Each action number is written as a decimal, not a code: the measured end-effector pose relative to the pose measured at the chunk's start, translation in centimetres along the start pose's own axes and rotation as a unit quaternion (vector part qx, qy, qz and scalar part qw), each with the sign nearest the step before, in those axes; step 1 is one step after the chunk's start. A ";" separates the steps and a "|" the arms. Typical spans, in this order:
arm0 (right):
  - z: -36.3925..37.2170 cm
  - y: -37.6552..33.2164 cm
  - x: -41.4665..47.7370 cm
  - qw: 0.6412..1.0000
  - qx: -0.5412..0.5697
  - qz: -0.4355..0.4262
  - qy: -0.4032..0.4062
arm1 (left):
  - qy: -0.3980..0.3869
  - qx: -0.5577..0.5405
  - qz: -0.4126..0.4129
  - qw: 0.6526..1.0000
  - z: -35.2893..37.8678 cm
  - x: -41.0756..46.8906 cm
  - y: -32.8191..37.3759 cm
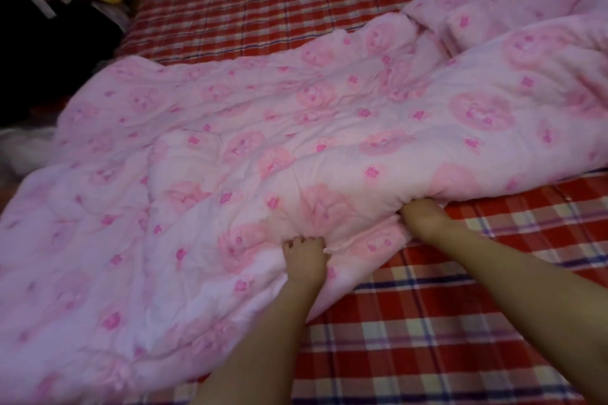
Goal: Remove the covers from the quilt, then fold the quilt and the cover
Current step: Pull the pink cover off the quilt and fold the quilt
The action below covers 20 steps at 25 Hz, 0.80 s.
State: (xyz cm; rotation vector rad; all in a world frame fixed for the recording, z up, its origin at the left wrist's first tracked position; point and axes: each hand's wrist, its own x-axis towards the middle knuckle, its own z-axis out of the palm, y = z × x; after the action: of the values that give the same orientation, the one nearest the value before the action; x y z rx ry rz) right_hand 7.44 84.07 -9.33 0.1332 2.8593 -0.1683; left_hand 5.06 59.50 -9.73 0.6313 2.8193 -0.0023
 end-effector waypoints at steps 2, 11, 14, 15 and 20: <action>-2.8 1.6 -4.0 0.998 0.063 -0.004 -0.021 | -0.018 -0.020 0.031 0.999 -2.5 -2.7 1.1; -2.7 3.0 -22.1 0.992 0.009 -0.124 0.039 | -0.255 -0.178 0.194 0.930 -6.1 -15.5 3.5; 4.5 1.1 -23.7 0.998 0.056 0.016 -0.036 | -0.291 -0.101 0.125 0.943 0.0 -18.3 4.9; 7.3 0.7 -24.5 0.990 0.085 0.066 -0.090 | -0.287 -0.093 0.103 0.948 1.3 -19.0 5.5; 10.5 2.3 -27.8 0.939 0.273 0.177 -0.111 | -0.346 -0.089 0.079 0.931 -0.5 -16.5 8.7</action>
State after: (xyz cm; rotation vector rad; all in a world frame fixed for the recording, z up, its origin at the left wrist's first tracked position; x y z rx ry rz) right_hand 37.12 82.93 -11.98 0.6813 2.4374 -0.8363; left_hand 23.04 60.47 -4.77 0.6532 2.0589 0.0498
